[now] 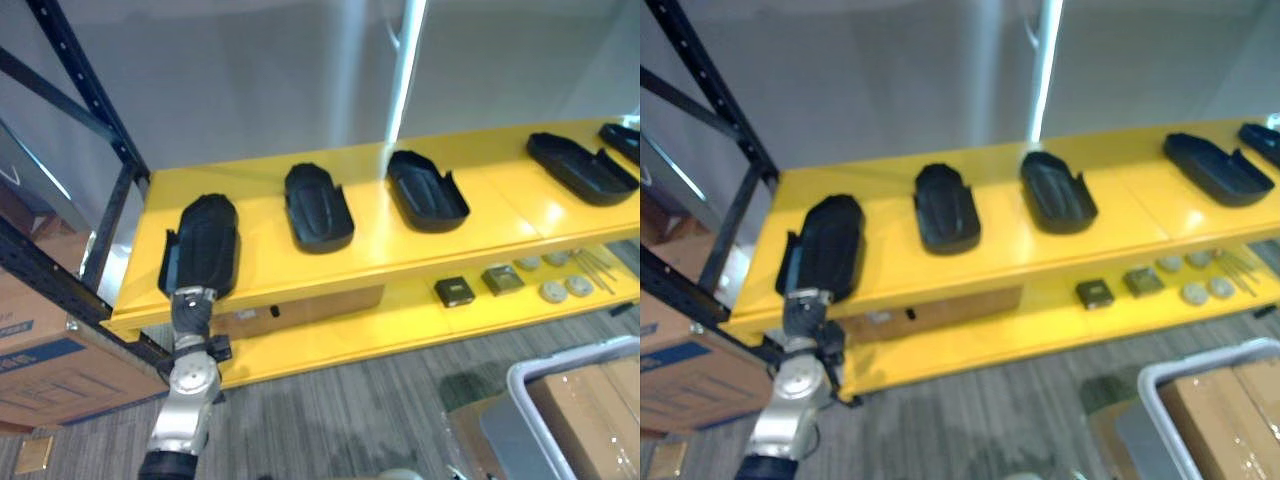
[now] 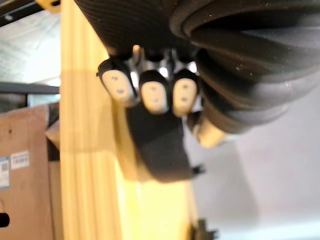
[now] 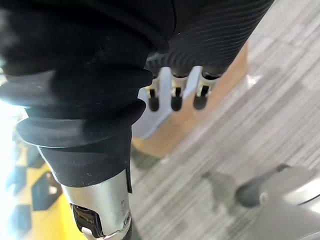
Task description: Walk over and take plastic housings, then place them on the shelf
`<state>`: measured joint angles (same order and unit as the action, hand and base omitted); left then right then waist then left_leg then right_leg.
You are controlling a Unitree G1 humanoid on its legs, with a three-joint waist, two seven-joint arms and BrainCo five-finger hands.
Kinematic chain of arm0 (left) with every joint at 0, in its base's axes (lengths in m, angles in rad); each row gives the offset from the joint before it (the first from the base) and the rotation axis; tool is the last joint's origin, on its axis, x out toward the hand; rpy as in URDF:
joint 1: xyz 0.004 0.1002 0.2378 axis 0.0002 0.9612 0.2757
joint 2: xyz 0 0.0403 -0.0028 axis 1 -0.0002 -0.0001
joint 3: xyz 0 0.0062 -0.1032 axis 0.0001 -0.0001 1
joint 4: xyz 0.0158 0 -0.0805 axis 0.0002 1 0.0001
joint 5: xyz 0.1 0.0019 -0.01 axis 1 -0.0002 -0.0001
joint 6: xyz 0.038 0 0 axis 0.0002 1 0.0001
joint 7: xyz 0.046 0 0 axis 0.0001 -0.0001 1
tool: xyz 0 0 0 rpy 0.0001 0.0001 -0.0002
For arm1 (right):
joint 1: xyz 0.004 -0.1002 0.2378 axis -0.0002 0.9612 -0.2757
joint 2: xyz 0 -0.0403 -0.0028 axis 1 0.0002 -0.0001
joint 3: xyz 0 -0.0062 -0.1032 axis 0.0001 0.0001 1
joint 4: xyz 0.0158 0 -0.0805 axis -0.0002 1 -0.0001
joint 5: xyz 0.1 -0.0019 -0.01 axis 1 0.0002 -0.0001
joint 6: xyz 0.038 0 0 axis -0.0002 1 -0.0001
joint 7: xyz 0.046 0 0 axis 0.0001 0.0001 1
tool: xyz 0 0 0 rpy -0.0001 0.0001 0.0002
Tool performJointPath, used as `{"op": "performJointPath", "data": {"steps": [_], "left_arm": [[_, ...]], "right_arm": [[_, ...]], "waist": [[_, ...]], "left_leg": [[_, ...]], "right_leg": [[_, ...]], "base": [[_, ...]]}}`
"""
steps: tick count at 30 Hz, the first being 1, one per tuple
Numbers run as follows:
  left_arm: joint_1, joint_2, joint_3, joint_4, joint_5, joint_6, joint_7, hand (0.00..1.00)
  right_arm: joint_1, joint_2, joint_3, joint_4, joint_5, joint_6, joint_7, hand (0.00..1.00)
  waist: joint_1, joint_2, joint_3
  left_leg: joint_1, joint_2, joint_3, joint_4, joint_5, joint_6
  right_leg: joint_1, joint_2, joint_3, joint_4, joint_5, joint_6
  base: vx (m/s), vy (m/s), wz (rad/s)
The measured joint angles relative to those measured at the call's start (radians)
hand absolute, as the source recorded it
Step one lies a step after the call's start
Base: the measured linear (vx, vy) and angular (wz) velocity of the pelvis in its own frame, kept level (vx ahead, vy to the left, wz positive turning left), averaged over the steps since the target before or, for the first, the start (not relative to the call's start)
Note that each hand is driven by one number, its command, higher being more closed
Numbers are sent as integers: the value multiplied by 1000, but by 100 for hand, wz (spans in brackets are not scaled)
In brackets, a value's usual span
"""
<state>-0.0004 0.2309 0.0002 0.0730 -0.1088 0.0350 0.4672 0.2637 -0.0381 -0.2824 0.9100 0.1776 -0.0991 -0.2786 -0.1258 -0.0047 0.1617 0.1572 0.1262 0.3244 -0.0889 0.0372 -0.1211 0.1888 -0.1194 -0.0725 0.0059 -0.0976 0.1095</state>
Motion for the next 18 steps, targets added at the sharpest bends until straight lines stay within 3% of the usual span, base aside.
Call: {"op": "performJointPath", "data": {"steps": [8, 13, 18], "left_arm": [[-29, 2, 1, 45, 1, -1, 45, 100], [-83, 52, 19, 137, 0, 4, 71, 100], [-150, 81, 47, 193, -5, 3, 104, 100]], "right_arm": [[6, 0, 0, -2, -6, 17, 18, 0], [9, 0, 0, -34, -6, 17, 18, 0], [14, -4, 2, -57, -6, 17, 22, 0]], "waist": [[-4, 12, 16], [-30, 5, 31], [-35, 11, 59]], "left_leg": [[-1, 1, 15, 1, -3, -3], [-1, 2, 20, 5, -3, -3], [-6, 0, 50, 5, -5, 0]], "right_leg": [[-12, 1, 18, 1, 2, 0], [-17, 2, 24, 4, 2, 0], [-49, 0, 54, 18, 5, 1]], "base": [[2, -4, -6], [-6, -1, -2], [-25, 6, -17]]}}
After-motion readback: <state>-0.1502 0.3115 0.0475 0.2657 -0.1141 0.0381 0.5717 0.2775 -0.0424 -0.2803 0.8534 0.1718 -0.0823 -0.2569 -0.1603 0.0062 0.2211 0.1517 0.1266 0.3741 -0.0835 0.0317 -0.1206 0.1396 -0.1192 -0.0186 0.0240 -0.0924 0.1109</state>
